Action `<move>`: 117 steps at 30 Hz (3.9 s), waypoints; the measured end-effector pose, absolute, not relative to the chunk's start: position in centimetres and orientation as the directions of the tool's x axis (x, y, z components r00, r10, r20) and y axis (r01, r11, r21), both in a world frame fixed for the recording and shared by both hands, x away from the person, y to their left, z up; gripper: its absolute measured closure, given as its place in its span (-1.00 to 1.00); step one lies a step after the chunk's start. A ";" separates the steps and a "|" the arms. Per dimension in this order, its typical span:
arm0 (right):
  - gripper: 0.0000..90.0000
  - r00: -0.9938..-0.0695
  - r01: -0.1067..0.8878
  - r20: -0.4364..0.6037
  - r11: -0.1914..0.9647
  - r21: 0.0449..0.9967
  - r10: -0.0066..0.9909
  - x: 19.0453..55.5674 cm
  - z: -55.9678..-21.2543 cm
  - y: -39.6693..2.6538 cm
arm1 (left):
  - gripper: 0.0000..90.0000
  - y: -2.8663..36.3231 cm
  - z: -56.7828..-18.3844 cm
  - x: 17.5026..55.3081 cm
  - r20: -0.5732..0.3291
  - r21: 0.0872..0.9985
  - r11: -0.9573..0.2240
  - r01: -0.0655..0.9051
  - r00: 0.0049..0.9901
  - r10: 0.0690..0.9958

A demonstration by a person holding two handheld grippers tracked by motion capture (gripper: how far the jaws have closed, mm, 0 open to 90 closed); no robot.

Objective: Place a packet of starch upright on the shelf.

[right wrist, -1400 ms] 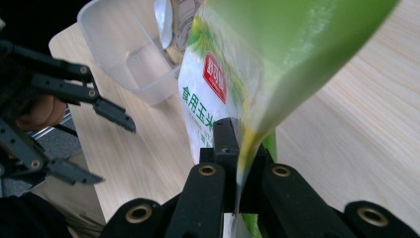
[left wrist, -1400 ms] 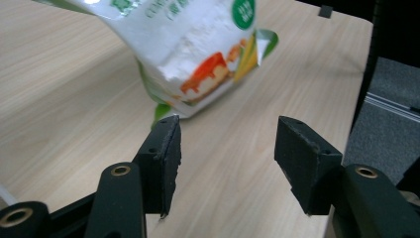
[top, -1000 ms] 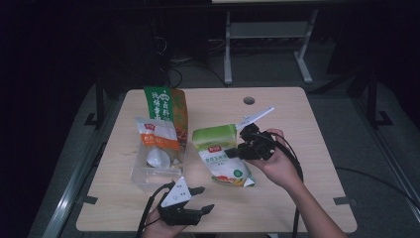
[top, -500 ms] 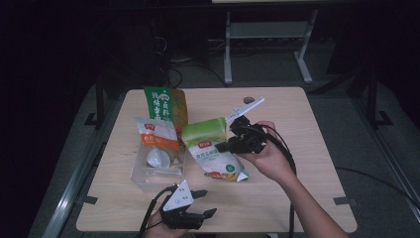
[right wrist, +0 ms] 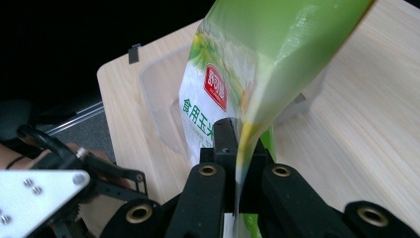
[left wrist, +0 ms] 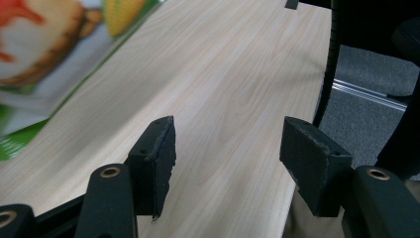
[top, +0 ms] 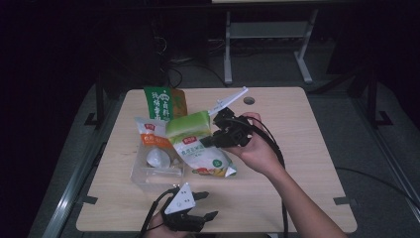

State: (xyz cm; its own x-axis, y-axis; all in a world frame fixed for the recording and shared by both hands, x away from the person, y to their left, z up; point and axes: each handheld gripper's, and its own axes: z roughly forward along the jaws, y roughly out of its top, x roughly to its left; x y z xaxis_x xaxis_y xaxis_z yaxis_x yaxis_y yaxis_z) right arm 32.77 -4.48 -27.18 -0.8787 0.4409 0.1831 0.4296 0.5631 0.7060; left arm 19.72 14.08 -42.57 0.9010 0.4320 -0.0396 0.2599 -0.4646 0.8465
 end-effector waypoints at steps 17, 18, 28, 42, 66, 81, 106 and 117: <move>1.00 -0.910 0.378 0.174 0.579 0.722 0.377 33.6 -25.7 0.6 | -0.15 13.9 -42.6 19.4 -0.038 0.847 -0.469 0.249 0.909 0.415; 1.00 -0.911 0.375 0.171 0.582 0.722 0.375 33.7 -25.6 0.8 | -0.15 13.9 -42.6 19.4 -0.037 0.847 -0.470 0.248 0.910 0.414; 1.00 -0.920 0.368 0.187 0.600 0.710 0.343 34.3 -25.7 4.0 | -0.16 13.9 -42.6 19.3 -0.038 0.850 -0.464 0.247 0.909 0.414; 1.00 -0.935 0.348 0.213 0.622 0.701 0.284 35.3 -27.4 8.6 | -0.17 14.2 -42.6 19.4 -0.019 0.850 -0.473 0.231 0.911 0.412; 0.99 -0.923 0.384 0.289 0.642 0.664 0.253 35.8 -33.0 12.1 | -0.18 14.3 -42.7 19.3 -0.031 0.843 -0.477 0.250 0.907 0.421; 0.88 -0.922 0.385 0.293 0.650 0.655 0.252 35.8 -33.8 10.3 | -0.18 14.1 -42.9 19.3 -0.028 0.842 -0.479 0.249 0.906 0.422; 0.97 -0.895 0.443 0.346 0.639 0.629 0.280 35.9 -36.4 7.3 | -0.18 14.2 -43.1 19.4 -0.042 0.836 -0.477 0.270 0.899 0.435; 0.94 -0.895 0.444 0.350 0.640 0.628 0.278 35.8 -36.5 7.0 | -0.19 14.2 -43.1 19.5 -0.041 0.836 -0.477 0.272 0.898 0.439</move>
State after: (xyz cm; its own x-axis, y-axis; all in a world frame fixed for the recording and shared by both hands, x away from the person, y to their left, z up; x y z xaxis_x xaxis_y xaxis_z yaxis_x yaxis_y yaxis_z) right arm 35.84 7.01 -36.49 -0.8947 0.2781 0.3495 0.4440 0.6395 0.6276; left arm 19.49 14.25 -43.07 0.8977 0.4387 -0.0412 0.2717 -0.4775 0.8356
